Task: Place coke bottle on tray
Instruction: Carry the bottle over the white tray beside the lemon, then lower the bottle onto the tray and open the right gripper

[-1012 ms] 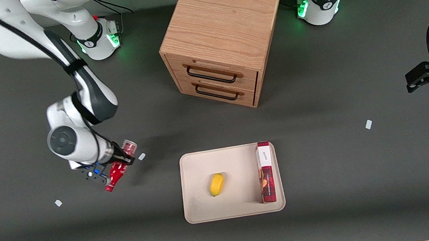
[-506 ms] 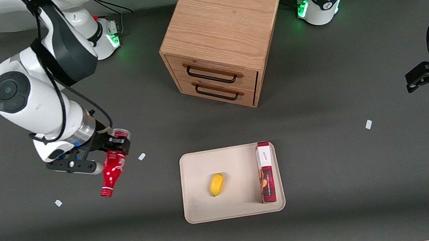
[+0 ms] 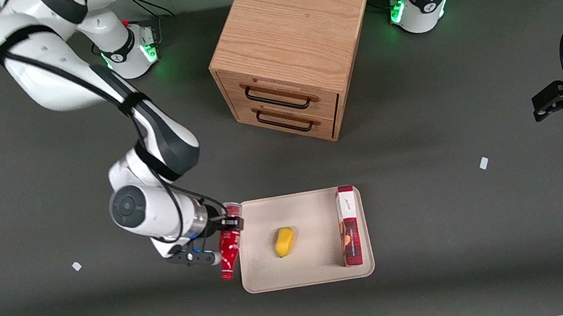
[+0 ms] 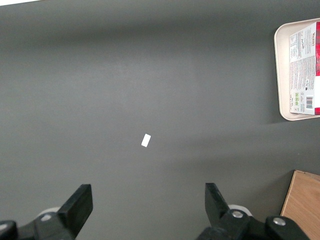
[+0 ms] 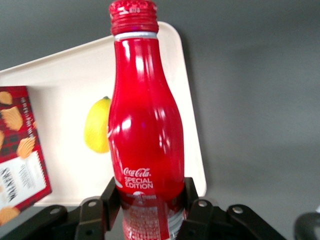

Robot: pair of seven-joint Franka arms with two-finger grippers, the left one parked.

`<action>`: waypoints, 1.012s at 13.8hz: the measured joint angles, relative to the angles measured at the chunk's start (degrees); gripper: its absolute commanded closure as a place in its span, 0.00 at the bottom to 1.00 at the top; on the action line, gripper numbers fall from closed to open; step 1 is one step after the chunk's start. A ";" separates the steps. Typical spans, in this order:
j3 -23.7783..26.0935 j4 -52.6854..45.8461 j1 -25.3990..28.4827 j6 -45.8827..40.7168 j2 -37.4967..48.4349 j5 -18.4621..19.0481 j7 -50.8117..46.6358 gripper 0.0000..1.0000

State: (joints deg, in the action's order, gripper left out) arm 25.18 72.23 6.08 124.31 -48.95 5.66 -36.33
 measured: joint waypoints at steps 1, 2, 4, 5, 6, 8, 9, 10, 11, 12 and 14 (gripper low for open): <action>0.01 -0.29 0.28 2.11 -1.87 0.68 -0.38 1.00; 0.03 -0.44 0.46 3.76 -3.32 1.82 -1.33 1.00; 0.05 -0.66 0.79 5.80 -5.45 3.80 -3.62 1.00; 0.06 -0.74 0.96 6.98 -6.36 4.12 -4.62 1.00; 0.08 -0.86 1.13 8.26 -7.17 4.20 -5.22 1.00; 0.11 -1.11 1.45 9.79 -8.31 4.23 -6.30 0.35; 0.11 -1.13 1.55 9.90 -8.57 4.25 -7.08 0.00; 0.11 -1.13 1.61 9.91 -8.67 4.26 -7.67 0.00; 0.11 -1.14 1.62 9.93 -8.67 4.52 -7.84 0.00; 0.12 -1.12 1.64 9.94 -8.71 5.40 -7.95 0.00; 0.14 -0.99 1.70 10.49 -9.04 7.29 -8.37 0.00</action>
State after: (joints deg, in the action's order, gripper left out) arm 25.32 71.24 7.79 134.81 -57.99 12.95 -44.70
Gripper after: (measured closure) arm 0.018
